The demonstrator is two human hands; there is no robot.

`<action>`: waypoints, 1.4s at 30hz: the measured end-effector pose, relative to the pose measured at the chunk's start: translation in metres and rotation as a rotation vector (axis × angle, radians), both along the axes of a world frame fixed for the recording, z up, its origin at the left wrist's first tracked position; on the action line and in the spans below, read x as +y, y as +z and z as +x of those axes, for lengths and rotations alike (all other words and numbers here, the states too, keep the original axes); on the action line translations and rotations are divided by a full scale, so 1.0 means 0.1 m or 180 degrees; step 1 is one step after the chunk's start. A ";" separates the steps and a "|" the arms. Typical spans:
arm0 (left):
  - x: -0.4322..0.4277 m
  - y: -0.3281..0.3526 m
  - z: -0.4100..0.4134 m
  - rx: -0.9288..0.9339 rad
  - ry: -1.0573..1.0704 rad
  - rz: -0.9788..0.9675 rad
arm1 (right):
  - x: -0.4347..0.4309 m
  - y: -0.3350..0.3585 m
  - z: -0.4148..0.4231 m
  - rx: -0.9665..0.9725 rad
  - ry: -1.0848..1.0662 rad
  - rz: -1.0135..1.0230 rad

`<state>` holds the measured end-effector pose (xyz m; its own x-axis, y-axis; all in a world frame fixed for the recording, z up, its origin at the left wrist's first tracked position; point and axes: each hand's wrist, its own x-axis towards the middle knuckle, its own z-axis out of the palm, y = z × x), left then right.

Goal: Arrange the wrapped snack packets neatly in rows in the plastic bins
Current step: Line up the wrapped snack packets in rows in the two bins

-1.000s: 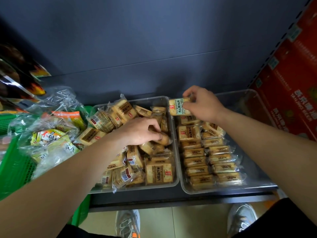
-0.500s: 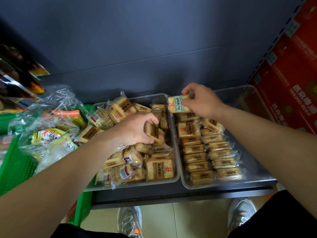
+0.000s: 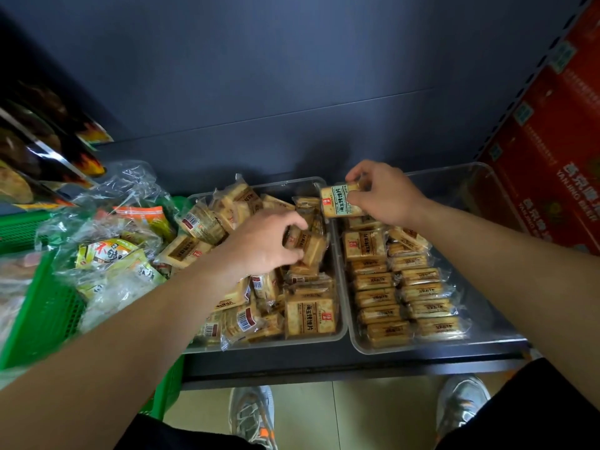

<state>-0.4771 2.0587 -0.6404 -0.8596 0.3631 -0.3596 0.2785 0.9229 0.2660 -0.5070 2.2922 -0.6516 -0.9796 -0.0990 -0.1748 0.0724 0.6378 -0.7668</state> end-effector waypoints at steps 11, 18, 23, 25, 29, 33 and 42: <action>-0.01 -0.11 -0.19 0.0122 -0.0342 -0.0394 | 0.10 -0.01 0.00 -0.0019 -0.0097 0.0019; -0.07 -0.06 -0.33 0.0703 0.1315 0.0610 | 0.16 0.01 0.00 0.0002 -0.0244 0.0185; 0.13 -0.18 -0.45 0.1128 0.0873 0.0107 | 0.22 -0.03 0.04 -0.0010 -0.0181 0.0295; 0.13 -0.20 -0.46 0.1240 0.0747 0.0098 | 0.23 -0.04 0.05 -0.0023 -0.0177 0.0293; 0.08 -0.22 -0.34 0.1555 -0.0001 0.0049 | 0.24 -0.01 0.05 -0.0027 -0.0203 0.0295; 0.07 -0.24 -0.16 0.0698 -0.0660 -0.0225 | 0.23 0.02 0.05 0.0016 -0.0184 0.0254; 0.19 -0.24 -0.10 -0.0109 -0.0473 -0.0701 | 0.25 -0.02 0.06 -0.0037 -0.0101 0.0168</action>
<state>-0.4868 2.0779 -0.6644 -0.7887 0.3943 -0.4718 0.4097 0.9091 0.0749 -0.5009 2.3174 -0.6534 -0.9800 -0.0583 -0.1905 0.1020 0.6746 -0.7311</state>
